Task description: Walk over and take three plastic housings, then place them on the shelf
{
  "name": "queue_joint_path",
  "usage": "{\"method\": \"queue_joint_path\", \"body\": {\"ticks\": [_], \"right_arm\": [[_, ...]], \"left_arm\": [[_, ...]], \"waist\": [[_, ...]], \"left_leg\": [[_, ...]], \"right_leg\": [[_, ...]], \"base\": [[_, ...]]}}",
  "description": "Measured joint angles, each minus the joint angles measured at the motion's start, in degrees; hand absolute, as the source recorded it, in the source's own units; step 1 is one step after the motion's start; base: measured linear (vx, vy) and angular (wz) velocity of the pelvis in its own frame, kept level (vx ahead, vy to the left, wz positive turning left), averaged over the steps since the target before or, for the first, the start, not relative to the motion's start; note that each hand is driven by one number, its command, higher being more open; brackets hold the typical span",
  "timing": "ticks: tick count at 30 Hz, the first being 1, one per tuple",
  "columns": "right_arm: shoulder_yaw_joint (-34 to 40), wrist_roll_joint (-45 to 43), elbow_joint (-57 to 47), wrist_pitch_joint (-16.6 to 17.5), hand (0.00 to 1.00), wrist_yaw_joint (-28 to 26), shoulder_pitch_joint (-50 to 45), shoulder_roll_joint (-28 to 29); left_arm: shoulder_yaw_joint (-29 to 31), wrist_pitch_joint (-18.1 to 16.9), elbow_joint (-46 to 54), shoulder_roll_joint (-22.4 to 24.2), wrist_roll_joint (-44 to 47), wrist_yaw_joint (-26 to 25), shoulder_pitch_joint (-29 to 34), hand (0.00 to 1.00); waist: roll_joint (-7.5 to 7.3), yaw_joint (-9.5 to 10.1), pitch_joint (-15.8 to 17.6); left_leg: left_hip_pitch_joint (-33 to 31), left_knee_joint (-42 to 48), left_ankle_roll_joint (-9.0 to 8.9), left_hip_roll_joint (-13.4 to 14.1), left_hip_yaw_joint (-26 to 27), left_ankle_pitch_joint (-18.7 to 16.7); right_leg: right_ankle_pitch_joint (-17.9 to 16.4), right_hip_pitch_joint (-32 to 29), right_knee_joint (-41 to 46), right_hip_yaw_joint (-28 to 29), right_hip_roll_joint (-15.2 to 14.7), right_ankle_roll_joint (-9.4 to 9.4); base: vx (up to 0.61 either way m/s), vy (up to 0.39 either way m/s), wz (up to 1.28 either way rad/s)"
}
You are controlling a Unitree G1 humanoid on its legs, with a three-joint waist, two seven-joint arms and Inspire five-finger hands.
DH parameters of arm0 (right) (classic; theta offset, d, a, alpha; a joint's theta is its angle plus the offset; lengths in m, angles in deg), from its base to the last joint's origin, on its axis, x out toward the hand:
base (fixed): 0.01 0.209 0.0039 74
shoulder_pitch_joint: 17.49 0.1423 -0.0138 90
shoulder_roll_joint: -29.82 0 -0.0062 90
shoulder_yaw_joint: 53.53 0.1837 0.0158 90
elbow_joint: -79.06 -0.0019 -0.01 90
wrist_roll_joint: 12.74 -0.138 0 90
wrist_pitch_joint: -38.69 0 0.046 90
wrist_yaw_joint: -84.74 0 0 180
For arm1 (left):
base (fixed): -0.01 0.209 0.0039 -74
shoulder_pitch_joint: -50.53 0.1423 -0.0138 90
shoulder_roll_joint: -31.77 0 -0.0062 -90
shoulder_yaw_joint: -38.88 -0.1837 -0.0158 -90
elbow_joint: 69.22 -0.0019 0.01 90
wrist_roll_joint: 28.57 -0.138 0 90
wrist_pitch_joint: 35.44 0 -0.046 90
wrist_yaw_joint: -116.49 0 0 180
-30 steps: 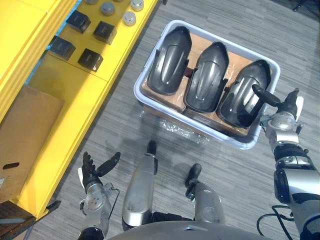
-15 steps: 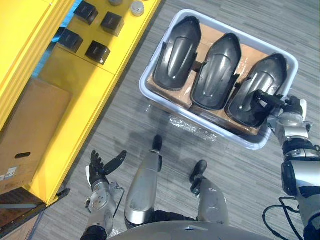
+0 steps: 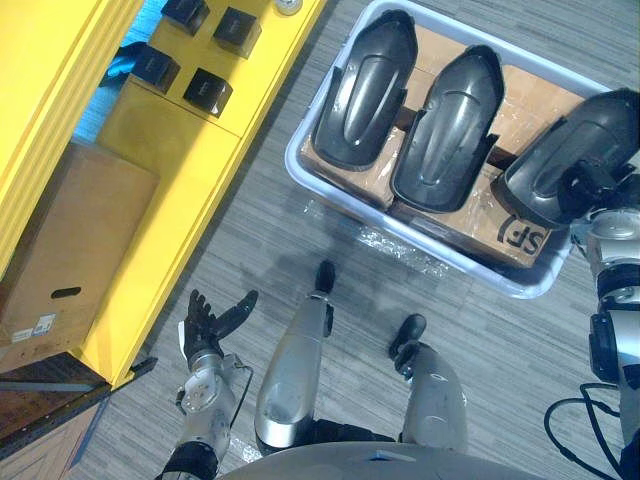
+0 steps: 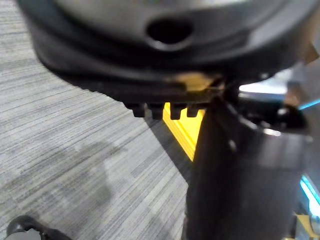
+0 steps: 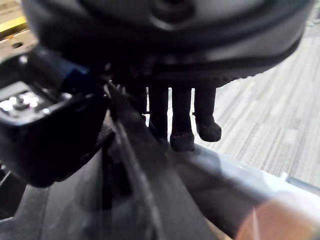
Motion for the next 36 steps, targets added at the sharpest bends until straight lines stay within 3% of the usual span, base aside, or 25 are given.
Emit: {"method": "queue_joint_path", "body": {"ticks": [8, 11, 17, 21, 26, 29, 32, 36], "right_arm": [[-2.08, 3.94, -1.81, 3.68, 0.0, -0.41, -2.04, 0.0], [-3.1, 4.0, -3.89, 3.97, 0.0, -0.34, -4.82, 0.06], [-1.46, 7.47, -14.63, 3.96, 0.0, 2.74, -16.49, 4.78], [3.64, 8.61, -24.62, 3.67, 0.0, 7.43, -25.27, 7.56], [8.98, 13.29, -35.88, 2.01, 0.0, 11.34, -34.37, 14.23], [9.08, 16.02, -40.16, 1.07, 0.0, 11.34, -36.5, 14.47], [9.45, 20.01, -43.25, 0.96, 0.0, 11.35, -36.35, 14.47], [9.3, 24.38, -44.99, 2.57, 0.0, 11.35, -35.56, 14.47]], "left_arm": [[4.37, 0.02, 1.08, -0.71, 1.83, 1.97, 0.18, 1.0], [5.95, -0.09, 2.08, -1.58, 1.97, 2.71, 0.86, 1.0], [9.09, -0.24, 13.85, -3.61, 3.74, 3.25, 6.26, 1.0], [10.15, -0.26, 25.8, -3.28, 3.54, 2.5, 9.82, 1.0], [15.63, -0.06, 36.51, -2.69, -2.55, -3.01, 10.14, 1.0], [17.21, 0.02, 40.3, -1.97, -3.81, -4.27, 9.77, 1.0], [17.38, 0.31, 43.36, -1.61, -3.65, -2.69, 8.88, 1.0], [13.88, 6.23, 44.14, -1.18, -1.88, 6.69, 7.15, 1.0]], "waist": [[-0.2, 0.0, 0.1], [-1.36, 0.05, 0.19], [-8.01, -0.14, 0.31], [-10.16, -0.68, -0.38], [-14.56, -2.86, -6.61], [-14.85, -3.9, -9.91], [-14.1, -4.8, -12.66], [-12.21, -4.74, -16.04]], "left_leg": [[1.24, -0.16, -0.34, 0.52, -0.16, 0.22], [2.66, -0.93, -0.5, 0.58, -0.16, 0.35], [8.18, -4.48, -1.17, 1.35, 0.03, 0.74], [12.17, -7.17, -1.47, 1.1, 0.22, 0.95], [16.69, -12.88, -1.72, 0.38, 1.39, 1.76], [18.05, -13.99, -1.73, 0.19, 2.16, 1.73], [20.4, -15.26, -1.75, 0.15, 2.97, 1.71], [23.15, -17.22, -1.73, 0.35, 4.06, 1.75]], "right_leg": [[-0.45, 1.01, 0.7, -0.12, 0.39, -0.25], [-0.41, 2.43, -0.09, -0.13, 0.96, -0.23], [0.28, 8.33, -4.94, -0.57, 2.2, -0.13], [1.03, 12.6, -8.32, -1.42, 2.51, 0.08], [2.35, 16.61, -14.01, -1.42, 2.97, 0.8], [3.62, 18.16, -16.31, -1.49, 2.97, 1.16], [4.27, 20.17, -17.78, -1.41, 2.98, 1.4], [4.44, 21.24, -17.79, -0.6, 2.91, 1.54]], "base": [[-0.01, -0.013, 0.0], [0.0, 0.0, 0.0], [0.03, -0.029, 0.01], [0.07, -0.053, 0.02], [0.1, -0.054, -0.03], [0.12, -0.008, -0.1], [0.07, -0.006, -0.11], [0.0, 0.004, -0.15]]}}
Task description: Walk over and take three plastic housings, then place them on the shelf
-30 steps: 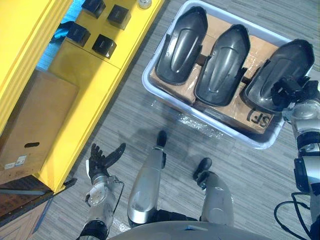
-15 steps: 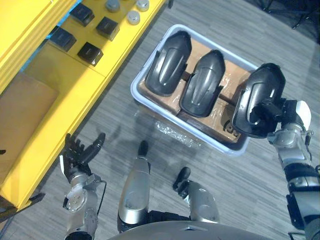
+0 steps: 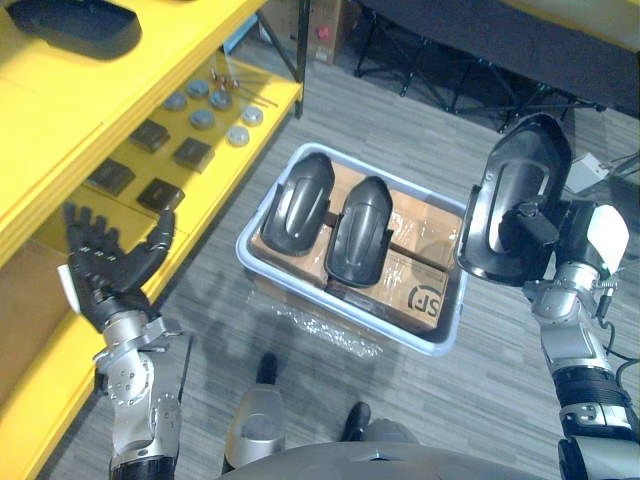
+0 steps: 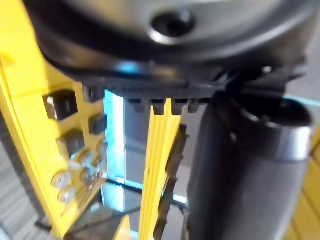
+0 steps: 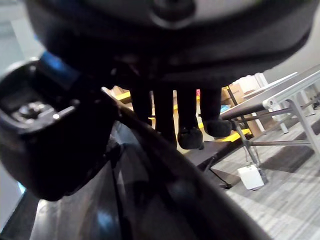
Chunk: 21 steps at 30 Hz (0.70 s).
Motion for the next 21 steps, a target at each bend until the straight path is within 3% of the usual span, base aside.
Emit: {"method": "queue_joint_path", "body": {"ticks": [5, 9, 12, 15, 21], "right_arm": [[-3.11, 6.64, -0.04, 4.04, 0.0, 0.0, 5.44, -0.09], [-8.27, 9.83, -2.19, 8.21, 0.0, 0.14, 9.25, -0.1], [-11.45, 11.76, -4.21, 11.93, 0.0, 0.52, 10.18, -0.1], [-13.27, 13.34, -5.07, 14.76, 0.0, 0.57, 10.97, -0.1], [-17.27, 13.37, -5.35, 18.23, 0.0, -0.05, 11.22, 0.3]], "left_arm": [[-12.43, 13.88, -0.48, -0.45, 6.04, 10.71, -2.38, 1.0], [-20.5, 22.76, -4.12, -2.0, 12.21, 15.75, -10.02, 1.0], [-22.29, 25.76, -6.53, -2.11, 16.66, 17.43, -13.93, 1.0], [-23.3, 26.34, -8.82, -2.56, 19.63, 18.06, -16.87, 1.0], [-24.38, 26.33, -9.65, -3.43, 21.42, 18.04, -18.16, 1.0]], "waist": [[2.32, -1.09, -2.8], [3.39, -2.37, -3.6], [4.29, -3.5, -4.74], [5.12, -4.29, -5.43], [5.36, -4.76, -6.27]], "left_leg": [[2.16, -2.31, 0.59, -0.13, 2.3, 1.19], [4.63, -4.63, 0.88, -0.14, 4.2, 2.41], [6.16, -5.99, 0.97, -0.12, 5.34, 2.97], [7.72, -8.03, 0.96, -0.11, 5.73, 4.13], [9.51, -11.25, 0.78, 0.36, 6.91, 5.98]], "right_leg": [[1.35, 0.03, -0.71, 2.02, -0.46, 0.2], [2.67, 0.87, -2.24, 4.22, -0.77, 0.06], [3.08, 1.15, -2.7, 5.47, -0.72, 0.04], [3.25, 1.52, -2.72, 5.75, -0.3, -0.04], [4.33, 1.77, -4.18, 7.09, 0.52, -0.53]], "base": [[-0.05, 0.034, -0.23], [-0.07, 0.042, -0.25], [-0.06, 0.014, -0.21], [-0.06, -0.011, -0.1], [-0.05, -0.007, -0.11]]}}
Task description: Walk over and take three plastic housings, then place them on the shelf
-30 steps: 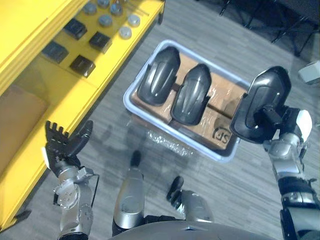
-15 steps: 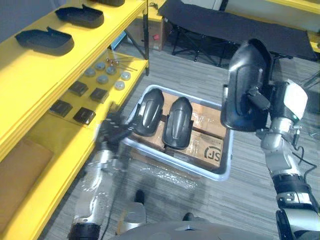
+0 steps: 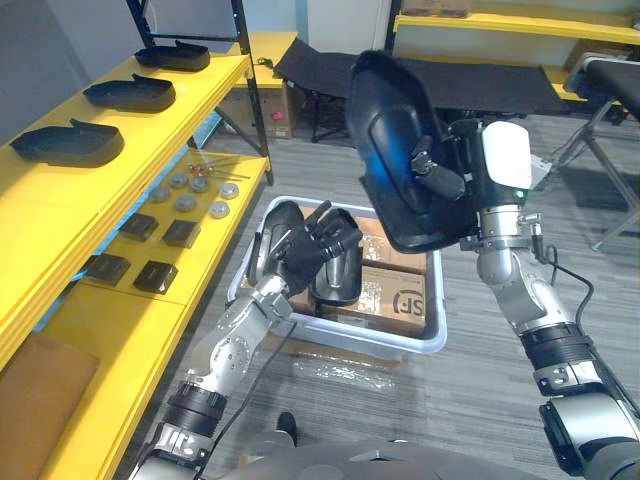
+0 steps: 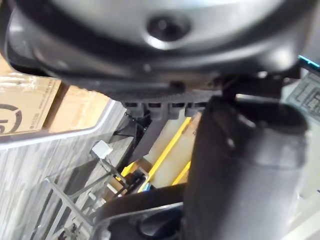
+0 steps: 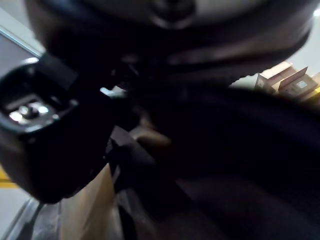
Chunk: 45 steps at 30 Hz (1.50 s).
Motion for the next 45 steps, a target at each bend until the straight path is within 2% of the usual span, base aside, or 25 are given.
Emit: {"method": "queue_joint_path", "body": {"ticks": [5, 11, 16, 17, 24, 27, 30, 31, 35, 45], "right_arm": [[-2.08, -0.02, 0.0, 0.47, 0.0, -1.46, 0.05, 2.55], [-6.42, -0.07, 0.01, 2.86, 0.0, -3.82, 0.03, 4.22], [-8.38, -0.12, 0.02, 4.35, 0.0, -4.68, 0.01, 6.42], [-8.5, -0.16, 0.02, 4.36, 0.0, -4.68, -0.03, 6.81], [-7.72, -0.87, 0.06, 2.22, 0.0, -4.77, -0.74, 8.17], [-6.64, -2.07, 0.08, 1.17, 0.0, -4.75, -1.91, 8.71], [-6.63, -2.69, 0.02, 1.15, 0.0, -3.37, -2.97, 9.99], [-8.43, -2.64, -0.55, 1.95, 0.0, -3.31, -3.57, 10.26], [-7.28, -2.81, -0.41, 0.77, 0.0, -3.3, -5.4, 12.3], [-7.04, -2.97, -0.57, 0.81, 0.0, -2.89, -7.52, 13.17]], "left_arm": [[-1.97, 0.0, -3.12, -0.19, -0.01, -0.11, -2.49, 1.0], [-2.66, -0.16, -3.15, -0.26, 0.0, -0.33, -4.04, 1.0], [-2.68, -0.92, -3.17, 0.59, 0.28, -3.87, -4.92, 1.0], [-2.69, -1.45, -3.24, 0.76, 0.45, -4.99, -4.91, 0.0], [-4.98, -2.93, -3.21, 1.06, 4.1, -7.03, -4.87, 0.0], [-6.37, -3.13, -3.18, 2.81, 4.73, -7.01, -4.86, 0.0], [-6.41, -3.28, -3.72, 4.16, 4.71, -9.7, -4.83, 0.0], [-5.56, -4.52, -5.28, 5.67, 5.01, -11.84, -4.76, 0.0], [-6.37, -5.08, -6.09, 5.6, 3.94, -11.57, -4.66, 0.0], [-7.04, -5.09, -6.09, 5.6, 3.94, -11.66, -3.82, 0.0]], "waist": [[-0.04, -0.16, -0.03], [-0.45, -0.04, -0.28], [-1.35, -0.12, -0.74], [-1.5, -0.11, -0.81], [-2.47, 0.07, -1.31], [-2.69, 0.05, -1.44], [-2.77, -0.68, -1.5], [-2.88, -1.35, -1.56], [-3.19, -1.05, -1.59], [-4.61, -1.17, -2.26]], "left_leg": [[0.27, -0.03, 0.07, 0.03, 0.23, 0.19], [0.06, -0.04, 0.07, 0.0, 0.22, 0.26], [-0.25, -0.02, 0.07, -0.12, 0.1, 0.39], [-0.36, -0.02, 0.06, -0.12, 0.09, 0.4], [-0.57, -0.03, 0.09, -0.15, 0.15, 0.42], [-0.57, -0.06, 0.09, -0.12, 0.28, 0.42], [-0.55, -0.11, 0.08, 0.01, 0.6, 0.42], [-0.52, -0.12, 0.08, 0.04, 0.67, 0.42], [-0.54, -0.1, 0.08, 0.05, 0.6, 0.42], [-0.51, -0.2, 0.07, 0.02, 0.63, 0.41]], "right_leg": [[0.32, 0.19, -0.32, 0.19, 0.04, -0.03], [0.33, 0.03, -0.45, 0.15, 0.05, -0.02], [0.33, -0.1, -0.63, 0.12, 0.02, -0.02], [0.34, -0.16, -0.65, 0.09, 0.03, -0.02], [0.34, -0.45, -0.63, 0.21, 0.0, -0.03], [0.34, -0.65, -0.52, 0.37, -0.01, -0.03], [0.35, -0.96, -0.46, 0.66, 0.04, -0.03], [0.35, -0.98, -0.45, 0.77, 0.07, -0.03], [0.35, -0.97, -0.42, 0.84, 0.1, -0.04], [0.35, -0.96, -0.43, 0.86, 0.04, -0.04]], "base": [[-0.04, 0.004, -0.03], [0.0, 0.0, 0.0], [0.0, 0.001, 0.02], [0.0, 0.0, 0.0], [0.0, 0.0, -0.01], [-0.02, 0.0, -0.04], [-0.01, -0.001, -0.08], [-0.01, -0.003, -0.05], [0.0, 0.0, 0.0], [0.0, 0.0, 0.0]]}}
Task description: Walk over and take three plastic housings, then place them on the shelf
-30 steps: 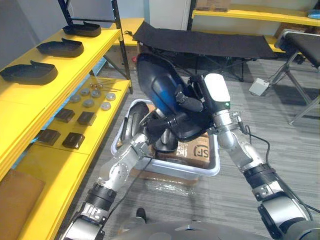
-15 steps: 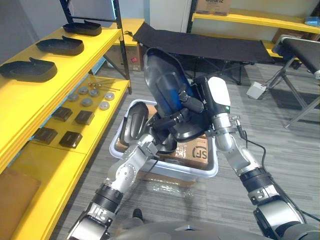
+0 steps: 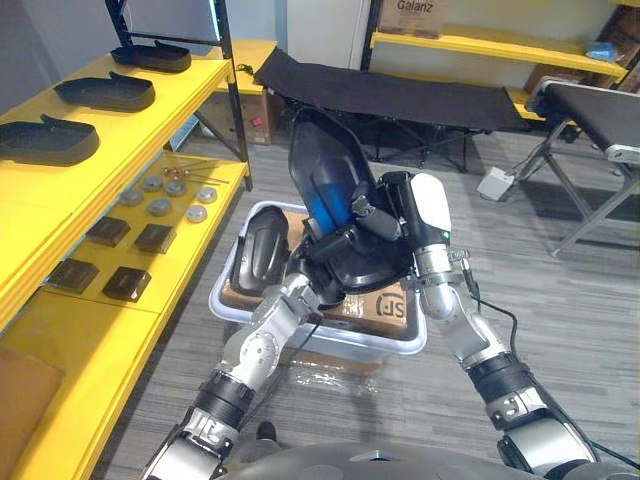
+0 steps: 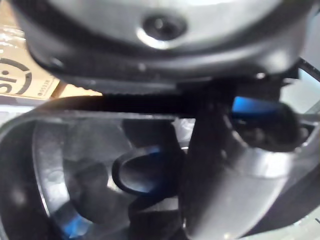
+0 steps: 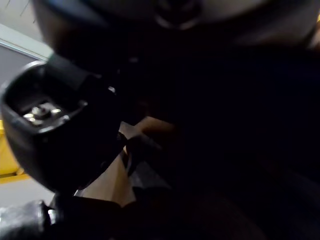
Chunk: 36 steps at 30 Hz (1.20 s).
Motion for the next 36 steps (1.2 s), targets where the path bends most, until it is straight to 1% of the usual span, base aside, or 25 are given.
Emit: {"method": "queue_joint_path", "body": {"ticks": [1, 4, 7, 8, 9, 10, 12, 13, 16, 18, 20, 21, 22, 24, 25, 27, 28, 30, 32, 36], "right_arm": [[0.05, 0.0, 0.0, 0.0, 1.0, 0.0, -0.18, 0.17], [0.23, -0.97, -0.06, 0.1, 1.0, 0.53, -1.12, 0.82], [0.03, -2.53, -0.19, 1.77, 1.0, 1.26, -3.22, 1.21], [-0.85, -3.06, -0.39, 2.55, 1.0, 1.27, -4.53, 1.33], [-1.56, -3.9, -0.43, 2.96, 1.0, 1.26, -5.33, 1.34], [-2.45, -4.52, -0.75, 3.34, 1.0, 1.25, -7.25, 1.56], [-2.56, -5.15, -0.84, 3.39, 1.0, 1.19, -7.76, 1.78], [-2.56, -6.76, -1.23, 3.52, 1.0, 1.1, -7.79, 1.82], [-1.85, -9.81, -4.33, 3.53, 1.0, 1.07, -7.93, 2.9], [-0.63, -12.1, -6.6, 3.99, 1.0, 0.99, -8.06, 3.73], [0.18, -13.99, -7.06, 4.06, 1.0, 0.79, -8.37, 3.74], [0.7, -16.24, -7.07, 4.27, 1.0, 0.16, -8.71, 3.81], [1.06, -17.07, -7.07, 4.31, 1.0, -0.22, -8.9, 3.9], [2.43, -21.62, -7.39, 4.59, 1.0, -2.07, -9.96, 3.91], [2.89, -23.17, -7.69, 4.94, 1.0, -2.76, -10.54, 3.91], [4.48, -29.5, -8.93, 6.9, 1.0, -5.81, -12.8, 3.9], [4.87, -31.49, -9.56, 7.41, 1.0, -6.81, -13.45, 3.91], [5.94, -37.17, -11.79, 8.98, 1.0, -10.75, -15.48, 3.93], [6.49, -40.83, -13.29, 10.48, 1.0, -13.64, -16.94, 3.98], [8.74, -45.2, -14.3, 11.04, 1.0, -18.19, -19.62, 5.51]], "left_arm": [[0.0, 0.0, 0.0, 0.0, 0.0, 0.0, 0.12, 0.0], [-0.11, -0.14, 0.0, 0.0, -0.8, 0.03, 0.24, 0.0], [0.7, -2.47, 0.03, 0.45, -2.91, -0.27, 0.24, 0.0], [2.29, -4.57, 0.17, 1.31, -4.97, -0.99, 0.23, 0.0], [3.48, -5.94, 0.4, 1.94, -5.97, -1.32, 0.22, 0.0], [5.97, -9.17, 2.25, 3.03, -9.32, -2.24, 0.22, 0.0], [6.93, -11.57, 3.87, 2.93, -12.65, -2.13, 0.23, 0.0], [7.24, -13.73, 5.04, 2.97, -13.87, -1.74, 0.23, 0.0], [7.69, -16.46, 7.79, 2.95, -16.38, -0.83, 0.27, 0.0], [8.08, -18.45, 10.62, 2.98, -21.24, -1.0, 0.32, 0.0], [8.23, -19.38, 11.47, 2.91, -26.27, -1.19, 0.36, 0.0], [8.23, -19.72, 11.47, 2.86, -29.79, -2.25, 0.64, 0.0], [8.39, -19.8, 11.47, 2.82, -31.37, -2.71, 1.05, 0.0], [9.37, -20.07, 11.44, 2.66, -38.84, -6.01, 4.25, 0.0], [9.74, -20.07, 11.41, 2.48, -40.56, -6.97, 5.24, 0.0], [11.29, -20.02, 11.32, 1.84, -45.55, -11.09, 8.91, 0.0], [11.73, -20.01, 11.32, 1.78, -46.85, -12.12, 9.51, 0.0], [13.93, -20.02, 11.31, 1.71, -49.67, -15.89, 10.79, 0.0], [15.22, -20.03, 11.31, 1.7, -49.83, -18.3, 10.93, 0.0], [17.86, -20.1, 11.31, 1.72, -51.87, -21.32, 10.93, 0.0]], "waist": [[-0.01, -0.05, 0.0], [-0.04, -0.08, -0.02], [-0.09, -0.23, -0.05], [-0.14, -0.4, -0.08], [-0.14, -0.45, -0.08], [-0.13, -0.5, -0.08], [-0.11, -0.44, -0.07], [-0.1, -0.45, -0.06], [-0.07, -0.45, -0.06], [-0.01, -0.43, -0.07], [0.13, -0.46, -0.13], [0.37, -0.56, -0.27], [0.55, -0.64, -0.34], [1.35, -1.23, -0.61], [1.55, -1.4, -0.72], [2.19, -1.97, -0.91], [2.26, -1.94, -0.91], [2.29, -1.92, -0.93], [2.35, -1.96, -0.96], [2.46, -2.1, -0.97]], "left_leg": [[0.0, -0.04, 0.0, 0.0, 0.01, 0.0], [0.02, -0.05, 0.0, 0.01, 0.03, 0.0], [0.05, 0.01, -0.01, -0.13, 0.25, 0.01], [0.17, 0.08, -0.02, -0.23, 0.58, 0.01], [0.26, 0.08, -0.03, -0.24, 0.69, 0.01], [0.31, 0.08, -0.04, -0.23, 0.73, 0.0], [0.43, 0.07, -0.06, -0.22, 0.74, 0.01], [0.61, 0.07, -0.07, -0.22, 0.8, 0.0], [0.91, -0.07, -0.37, -0.24, 0.89, -0.27], [0.9, -0.08, -0.71, -0.22, 1.15, -0.54], [0.89, -0.09, -0.71, -0.25, 1.32, -0.54], [0.87, -0.1, -0.71, -0.27, 1.44, -0.54], [0.85, -0.1, -0.71, -0.28, 1.5, -0.54], [0.75, -0.1, -0.75, -0.24, 1.58, -0.57], [0.71, -0.1, -0.78, -0.22, 1.58, -0.6], [0.69, -0.09, -0.82, -0.04, 1.66, -0.63], [0.69, -0.08, -0.81, 0.04, 1.77, -0.62], [0.68, -0.03, -0.8, 0.36, 2.22, -0.61], [0.69, 0.07, -0.9, 0.41, 2.29, -0.69], [0.67, 0.08, -0.95, 0.37, 2.56, -0.88]], "right_leg": [[0.0, 0.0, 0.0, 0.0, 0.0, 0.0], [0.0, 0.0, 0.0, 0.0, -0.01, 0.0], [0.0, -0.07, 0.13, -0.08, 0.02, 0.0], [-0.01, -0.05, 0.18, -0.03, 0.04, -0.02], [-0.02, -0.05, 0.23, 0.03, 0.05, -0.03], [-0.09, -0.1, 0.4, 0.08, 0.09, -0.13], [-0.16, -0.1, 0.63, 0.08, 0.09, -0.2], [-0.29, -0.16, 0.97, 0.18, 0.06, -0.36], [-0.46, -0.23, 1.08, 0.24, 0.01, -0.54], [-0.54, -0.48, 1.11, 0.53, 0.01, -0.67], [-0.61, -0.61, 1.11, 0.75, -0.04, -0.78], [-0.61, -0.76, 1.09, 0.87, -0.08, -0.77], [-0.61, -0.86, 1.06, 0.94, -0.1, -0.77], [-0.6, -1.04, 0.94, 1.08, -0.06, -0.76], [-0.59, -1.04, 0.92, 1.08, -0.03, -0.75], [-0.46, -1.06, 0.67, 1.27, 0.19, -0.57], [-0.42, -1.05, 0.47, 1.39, 0.29, -0.54], [-0.29, -1.06, 0.0, 1.71, 0.65, -0.4], [-0.33, -1.09, -0.01, 1.76, 0.69, -0.45], [-0.33, -1.23, -0.04, 2.16, 0.68, -0.45]], "base": [[0.0, 0.0, 0.0], [0.0, 0.0, 0.0], [0.0, 0.0, 0.0], [0.0, 0.0, -0.05], [0.0, 0.001, -0.05], [0.0, 0.001, -0.03], [0.0, 0.0, 0.0], [0.0, 0.0, 0.0], [0.0, 0.0, -0.01], [-0.01, 0.003, -0.06], [-0.02, 0.014, -0.06], [-0.02, 0.015, -0.06], [-0.01, 0.013, -0.06], [0.0, 0.006, -0.05], [0.03, -0.006, -0.03], [0.04, -0.011, -0.05], [0.03, -0.018, -0.09], [0.04, -0.024, -0.09], [0.04, -0.013, -0.03], [0.02, -0.002, -0.02]]}}
